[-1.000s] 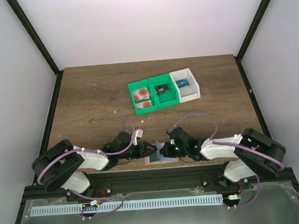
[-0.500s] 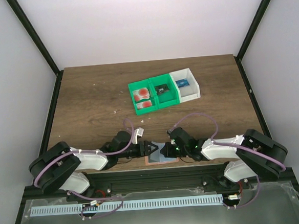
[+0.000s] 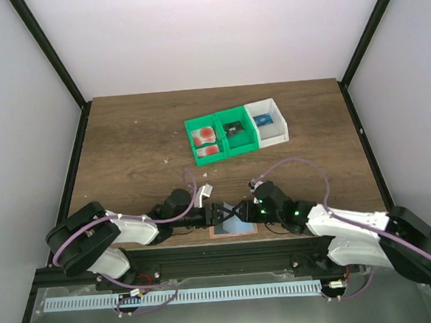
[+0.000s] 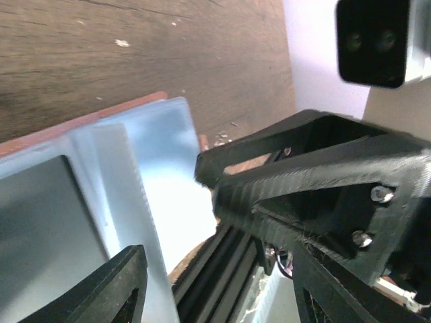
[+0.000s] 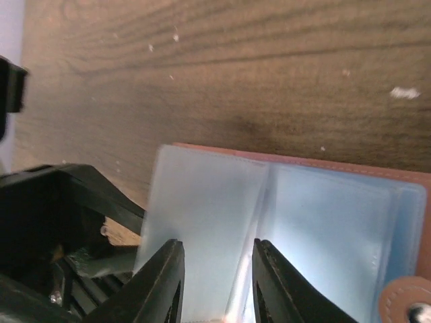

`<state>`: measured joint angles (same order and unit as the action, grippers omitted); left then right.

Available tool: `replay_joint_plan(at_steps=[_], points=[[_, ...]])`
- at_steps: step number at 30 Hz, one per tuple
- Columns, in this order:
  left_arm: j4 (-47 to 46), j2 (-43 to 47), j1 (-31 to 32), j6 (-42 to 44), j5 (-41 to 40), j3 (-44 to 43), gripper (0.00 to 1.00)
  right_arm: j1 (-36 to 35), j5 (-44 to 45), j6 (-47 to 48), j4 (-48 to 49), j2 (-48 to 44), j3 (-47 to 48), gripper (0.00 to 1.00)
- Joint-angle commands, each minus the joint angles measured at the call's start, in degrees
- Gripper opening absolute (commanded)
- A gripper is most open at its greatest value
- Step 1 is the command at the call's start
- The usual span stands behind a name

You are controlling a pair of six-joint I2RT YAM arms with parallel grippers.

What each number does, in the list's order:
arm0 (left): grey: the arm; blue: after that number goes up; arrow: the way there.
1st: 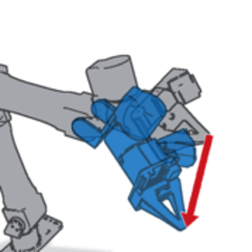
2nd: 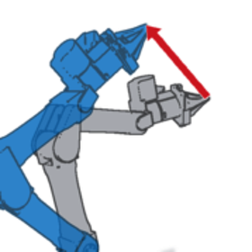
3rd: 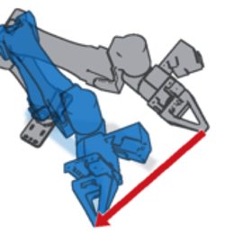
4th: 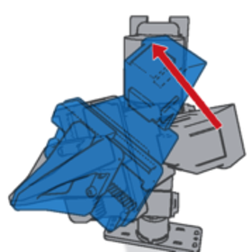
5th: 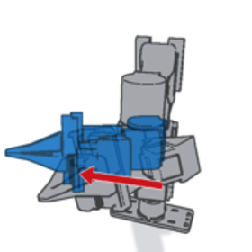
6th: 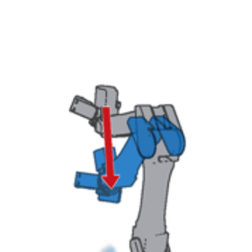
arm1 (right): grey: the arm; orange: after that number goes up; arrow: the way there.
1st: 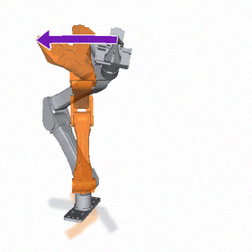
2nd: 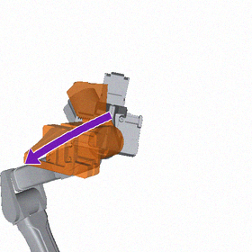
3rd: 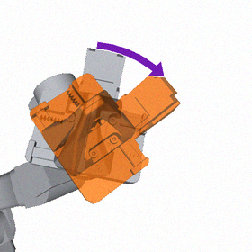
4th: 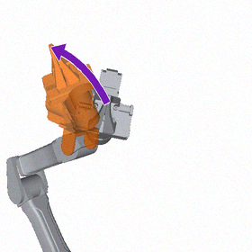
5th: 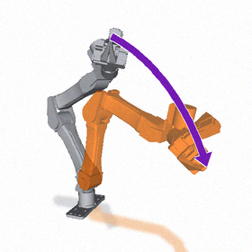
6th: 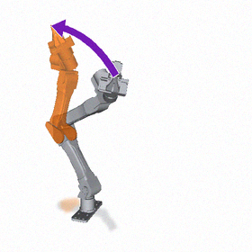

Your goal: Take the credit cards out of the card holder

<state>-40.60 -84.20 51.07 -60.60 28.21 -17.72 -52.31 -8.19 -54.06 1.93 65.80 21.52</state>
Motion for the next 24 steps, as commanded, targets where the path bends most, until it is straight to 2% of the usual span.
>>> replay_joint_plan(at_steps=[1,12,18,21,24], points=[[-4.37,-1.47,1.71,-1.68,1.15,-2.14,0.61,-0.42,6.91,-1.98,-5.47,-8.44,-2.16,0.31],[-9.57,-6.93,5.44,-2.95,0.99,-4.78,0.61,-0.42,14.94,-5.19,-15.00,-29.52,-3.93,0.34],[-1.85,-3.35,5.12,1.37,-2.45,-5.00,0.61,-0.41,15.54,-4.83,-18.29,-30.78,-1.88,0.34],[0.28,-1.48,4.19,1.10,-3.86,-4.33,0.61,-0.42,14.42,-4.67,-16.99,-30.20,-1.82,0.34],[0.72,1.22,2.34,-0.02,-5.51,-1.88,0.56,-0.42,12.11,-4.30,-14.67,-28.20,-1.76,0.34]])
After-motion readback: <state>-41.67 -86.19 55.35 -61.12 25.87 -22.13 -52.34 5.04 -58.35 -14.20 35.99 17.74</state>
